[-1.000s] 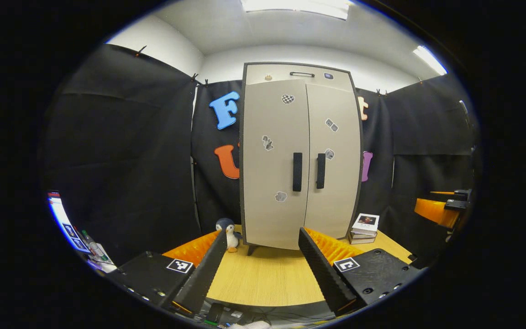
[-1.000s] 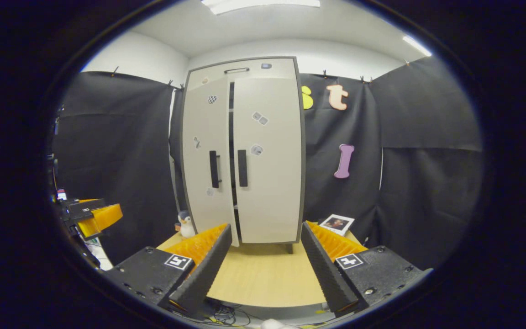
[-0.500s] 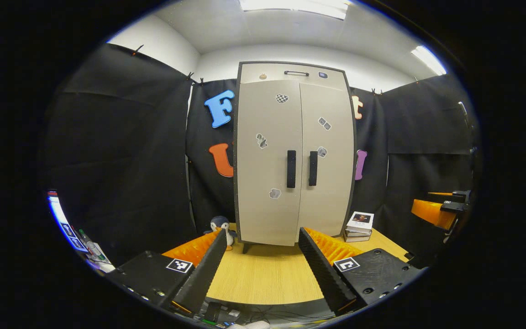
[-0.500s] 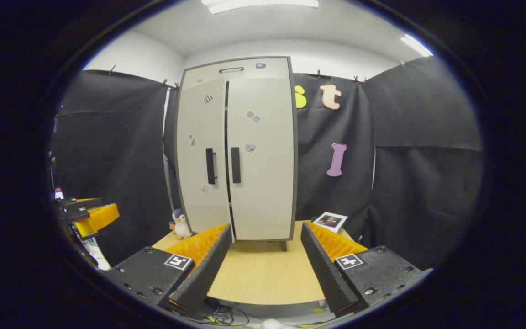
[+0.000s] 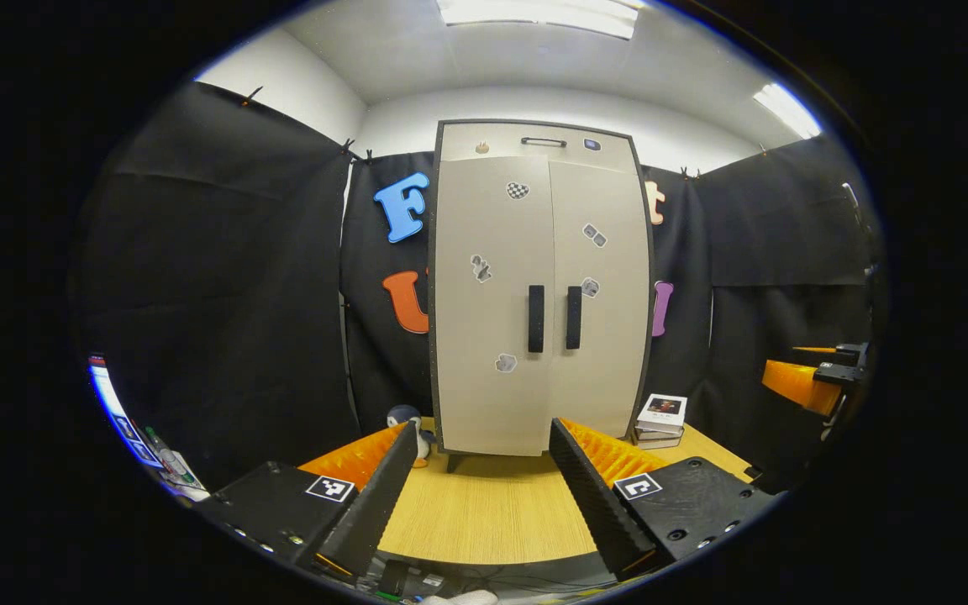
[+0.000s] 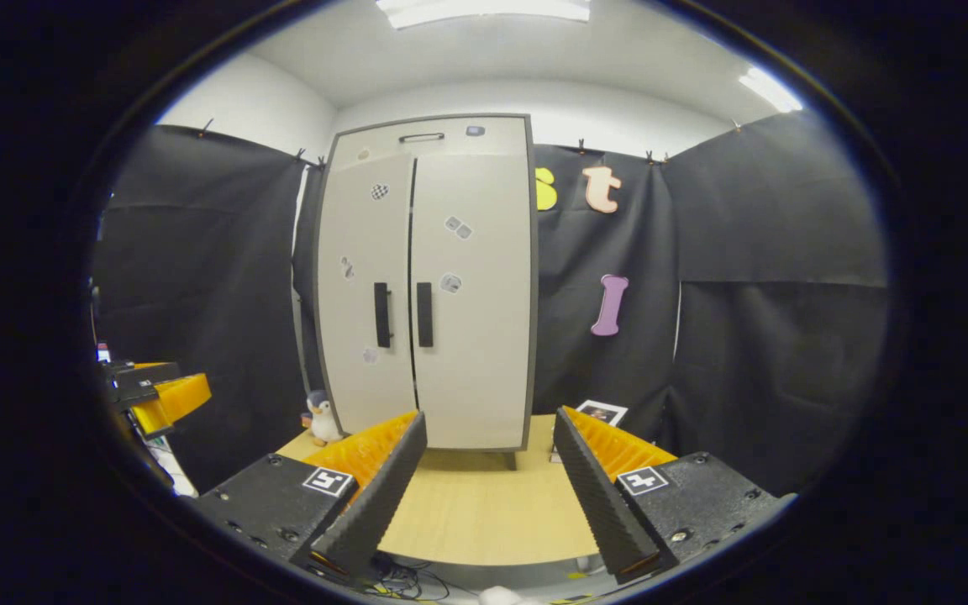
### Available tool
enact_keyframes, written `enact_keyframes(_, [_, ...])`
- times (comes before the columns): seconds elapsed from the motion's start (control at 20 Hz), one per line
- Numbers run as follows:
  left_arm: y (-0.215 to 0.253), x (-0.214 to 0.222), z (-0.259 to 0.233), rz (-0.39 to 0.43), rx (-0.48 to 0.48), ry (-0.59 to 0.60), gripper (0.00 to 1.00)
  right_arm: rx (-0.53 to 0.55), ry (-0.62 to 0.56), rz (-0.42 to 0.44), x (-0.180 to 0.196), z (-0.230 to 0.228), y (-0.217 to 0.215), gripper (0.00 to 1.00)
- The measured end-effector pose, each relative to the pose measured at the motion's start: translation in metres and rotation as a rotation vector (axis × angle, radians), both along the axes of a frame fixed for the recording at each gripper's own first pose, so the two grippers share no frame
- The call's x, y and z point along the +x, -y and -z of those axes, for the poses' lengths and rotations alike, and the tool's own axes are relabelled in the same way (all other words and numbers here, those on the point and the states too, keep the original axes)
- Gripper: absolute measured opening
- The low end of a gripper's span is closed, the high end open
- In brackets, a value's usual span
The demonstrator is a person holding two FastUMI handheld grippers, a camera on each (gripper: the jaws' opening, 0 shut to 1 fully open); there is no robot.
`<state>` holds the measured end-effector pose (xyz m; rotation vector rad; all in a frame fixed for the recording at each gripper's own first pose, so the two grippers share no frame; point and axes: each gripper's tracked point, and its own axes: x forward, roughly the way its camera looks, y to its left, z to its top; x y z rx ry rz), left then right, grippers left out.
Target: Grab one shoe with the right hand and put it into the shoe cabinet, grab the other shoe with the left hand and put it into the shoe cabinet; then close the right door with the right hand and the left door with the left hand.
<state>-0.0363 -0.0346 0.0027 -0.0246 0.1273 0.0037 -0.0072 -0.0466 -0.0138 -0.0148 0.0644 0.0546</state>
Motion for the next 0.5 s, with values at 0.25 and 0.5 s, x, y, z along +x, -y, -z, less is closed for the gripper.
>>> enact_keyframes(0.25, [0.0014,0.0037,0.0009,0.011,0.01,0.001,0.96,0.001,0.003,-0.003,0.0015,-0.0006,-0.0023,0.99])
enact_keyframes(0.5, [0.0013,0.0075,0.0002,0.019,0.006,0.004,0.96,-0.004,0.002,-0.001,0.0029,-0.0019,-0.0035,0.99])
